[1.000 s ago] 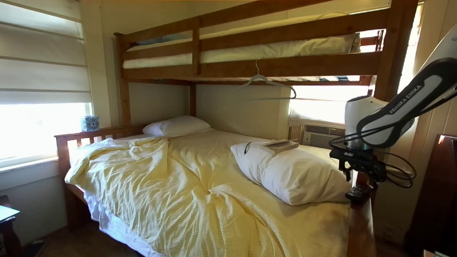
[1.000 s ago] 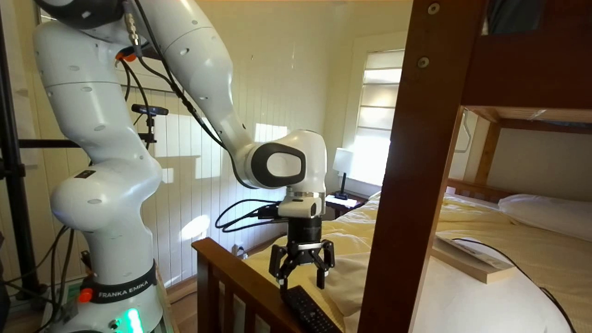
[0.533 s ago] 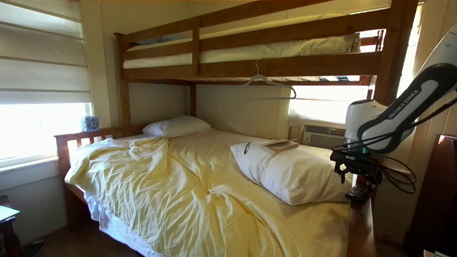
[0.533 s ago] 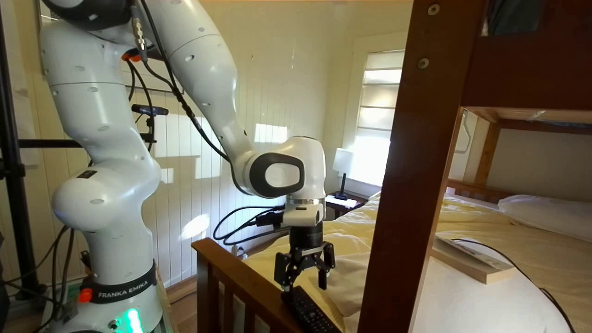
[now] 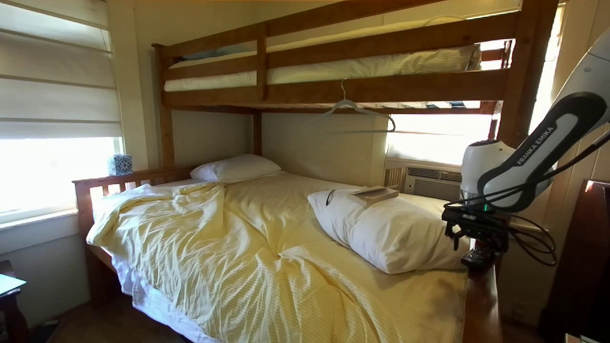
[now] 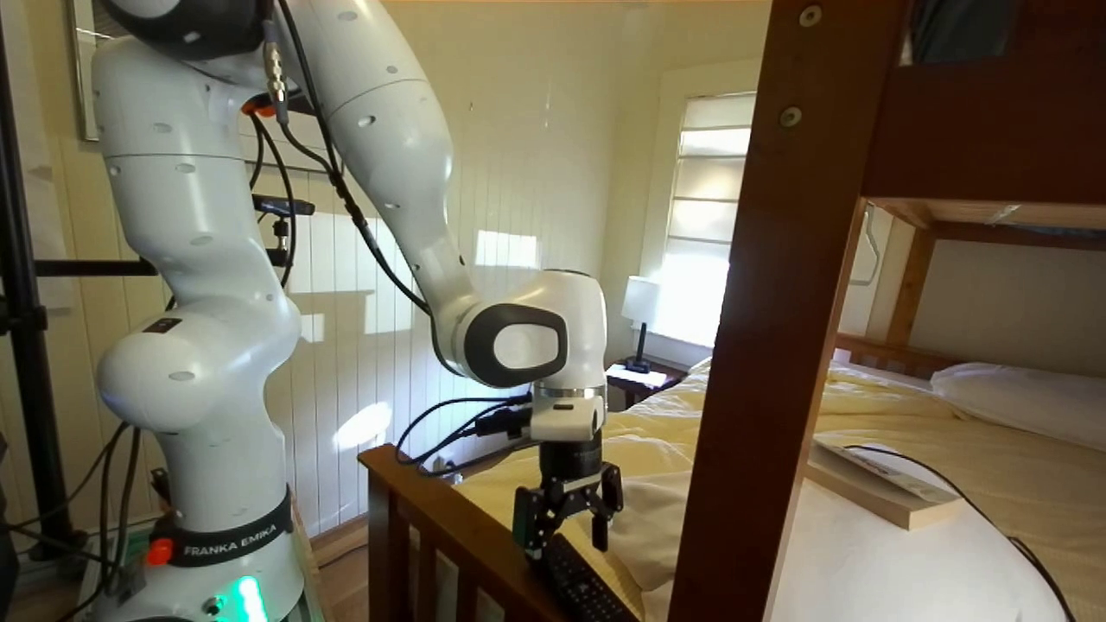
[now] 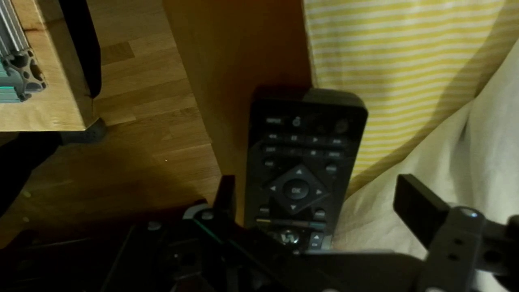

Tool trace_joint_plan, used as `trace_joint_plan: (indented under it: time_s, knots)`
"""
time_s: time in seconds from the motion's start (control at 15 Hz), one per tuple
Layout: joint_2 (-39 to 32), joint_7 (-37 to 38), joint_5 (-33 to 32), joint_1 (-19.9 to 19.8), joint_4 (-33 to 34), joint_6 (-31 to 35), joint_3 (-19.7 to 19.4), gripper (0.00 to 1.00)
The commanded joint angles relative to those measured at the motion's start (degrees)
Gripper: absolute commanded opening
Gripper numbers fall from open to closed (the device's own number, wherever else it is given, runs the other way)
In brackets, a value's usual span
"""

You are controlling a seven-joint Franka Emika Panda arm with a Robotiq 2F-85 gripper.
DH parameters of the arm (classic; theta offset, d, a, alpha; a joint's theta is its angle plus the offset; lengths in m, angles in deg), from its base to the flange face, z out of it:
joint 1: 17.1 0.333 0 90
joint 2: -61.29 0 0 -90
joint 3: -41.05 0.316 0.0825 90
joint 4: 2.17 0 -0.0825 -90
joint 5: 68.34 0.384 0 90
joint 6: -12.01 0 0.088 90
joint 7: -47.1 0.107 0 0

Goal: Remove the black remote from the bed stand and put it on the book on the pillow

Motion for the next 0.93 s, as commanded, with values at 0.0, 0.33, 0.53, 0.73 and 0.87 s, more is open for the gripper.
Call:
trace_joint_plan:
  time_s: [0.0, 0.33, 0.53, 0.73, 0.87]
  knots:
    - [-1.6, -0.9, -0.4, 0.9, 0.1, 2.0, -1.6, 1.00]
    - [-2.6, -0.7, -0.6, 1.1, 0.1, 2.5, -2.2, 1.00]
    - [-2.8, -0.4, -0.8, 1.3, 0.1, 2.9, -2.6, 0.74]
    - [-2.5, -0.4, -0.8, 1.4, 0.1, 3.2, -2.8, 0.52]
    - [-2.3, -0.2, -0.9, 1.4, 0.1, 3.2, -2.9, 0.38]
